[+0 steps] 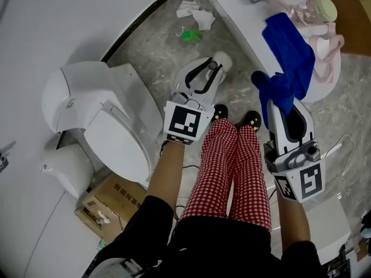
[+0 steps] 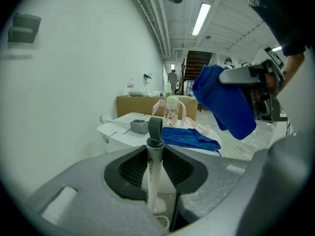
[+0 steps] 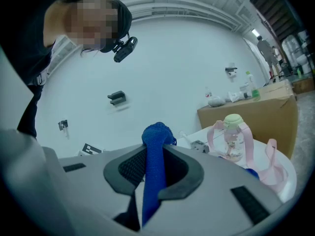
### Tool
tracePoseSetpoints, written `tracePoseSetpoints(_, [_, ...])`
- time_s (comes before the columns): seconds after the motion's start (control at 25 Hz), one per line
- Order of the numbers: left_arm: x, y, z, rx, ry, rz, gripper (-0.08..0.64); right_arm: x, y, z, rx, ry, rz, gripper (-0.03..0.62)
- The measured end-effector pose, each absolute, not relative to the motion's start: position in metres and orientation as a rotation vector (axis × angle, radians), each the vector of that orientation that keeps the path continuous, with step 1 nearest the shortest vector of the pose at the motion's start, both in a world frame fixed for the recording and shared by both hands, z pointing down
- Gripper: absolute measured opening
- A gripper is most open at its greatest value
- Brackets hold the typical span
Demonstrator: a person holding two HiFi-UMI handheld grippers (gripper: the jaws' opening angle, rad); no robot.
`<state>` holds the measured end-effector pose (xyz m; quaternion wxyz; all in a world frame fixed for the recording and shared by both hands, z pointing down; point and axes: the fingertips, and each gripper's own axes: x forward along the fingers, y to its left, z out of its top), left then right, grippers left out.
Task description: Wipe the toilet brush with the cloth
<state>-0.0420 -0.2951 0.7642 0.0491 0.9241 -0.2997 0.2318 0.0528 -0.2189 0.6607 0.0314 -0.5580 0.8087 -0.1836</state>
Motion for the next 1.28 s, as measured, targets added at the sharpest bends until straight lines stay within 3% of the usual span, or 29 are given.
tracePoseSetpoints(1.28, [-0.087, -0.285, 0.586, 2.799, -1.140, 0.491, 0.101, 0.021, -0.235, 0.555, -1.565, 2.481, -0.412, 0.064])
